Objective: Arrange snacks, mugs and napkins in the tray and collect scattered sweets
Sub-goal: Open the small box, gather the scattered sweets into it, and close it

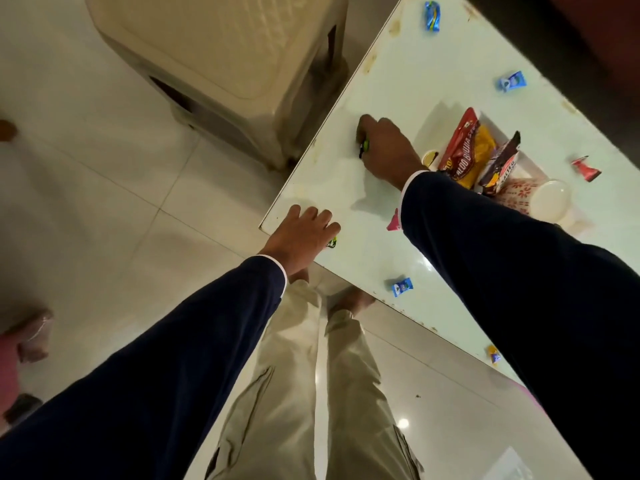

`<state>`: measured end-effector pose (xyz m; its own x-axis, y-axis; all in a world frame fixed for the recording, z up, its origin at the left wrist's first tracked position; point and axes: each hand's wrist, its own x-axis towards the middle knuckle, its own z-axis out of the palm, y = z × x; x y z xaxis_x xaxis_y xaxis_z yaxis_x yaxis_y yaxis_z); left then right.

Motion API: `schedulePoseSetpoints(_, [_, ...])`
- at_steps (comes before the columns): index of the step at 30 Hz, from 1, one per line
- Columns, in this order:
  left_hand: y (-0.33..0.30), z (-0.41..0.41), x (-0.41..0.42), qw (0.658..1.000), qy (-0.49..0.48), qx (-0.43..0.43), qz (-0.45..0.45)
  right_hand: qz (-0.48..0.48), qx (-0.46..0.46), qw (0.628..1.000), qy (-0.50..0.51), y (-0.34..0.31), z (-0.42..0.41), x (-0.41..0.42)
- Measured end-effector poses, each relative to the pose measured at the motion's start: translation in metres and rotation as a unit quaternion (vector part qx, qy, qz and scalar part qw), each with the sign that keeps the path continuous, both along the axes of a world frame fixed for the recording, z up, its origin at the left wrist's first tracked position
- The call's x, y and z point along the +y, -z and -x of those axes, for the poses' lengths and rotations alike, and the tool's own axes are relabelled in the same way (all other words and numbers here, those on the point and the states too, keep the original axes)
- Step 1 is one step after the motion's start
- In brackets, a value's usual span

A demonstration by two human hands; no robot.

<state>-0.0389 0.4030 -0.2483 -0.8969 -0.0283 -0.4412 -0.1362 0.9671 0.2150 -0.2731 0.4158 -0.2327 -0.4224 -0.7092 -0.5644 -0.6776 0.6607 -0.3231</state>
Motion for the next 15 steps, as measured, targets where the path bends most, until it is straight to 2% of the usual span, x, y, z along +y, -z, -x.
schedulePoseSetpoints(2, [-0.004, 0.005, -0.003, 0.997, -0.071, -0.011, -0.038, 0.004, -0.023, 1.000, 0.020, -0.006, 0.001, -0.003])
schedulePoseSetpoints(4, [-0.010, 0.009, -0.008, 0.967, -0.213, -0.004, -0.142, 0.032, -0.054, 0.996, 0.064, -0.017, 0.000, -0.003])
schedulePoseSetpoints(7, [-0.018, 0.008, -0.013, 0.855, -0.418, 0.004, -0.305, 0.102, -0.089, 0.981, 0.142, -0.041, -0.007, 0.006])
schedulePoseSetpoints(10, [-0.032, 0.010, -0.011, 0.757, -0.509, 0.010, -0.409, 0.144, -0.104, 0.961, 0.214, -0.067, -0.015, 0.031])
schedulePoseSetpoints(12, [-0.043, 0.015, -0.007, 0.703, -0.537, 0.012, -0.466, 0.157, -0.164, 0.930, 0.290, -0.085, -0.021, 0.052])
schedulePoseSetpoints(15, [-0.063, 0.028, 0.004, 0.656, -0.558, 0.019, -0.508, 0.206, -0.256, 0.846, 0.421, -0.114, -0.029, 0.094])
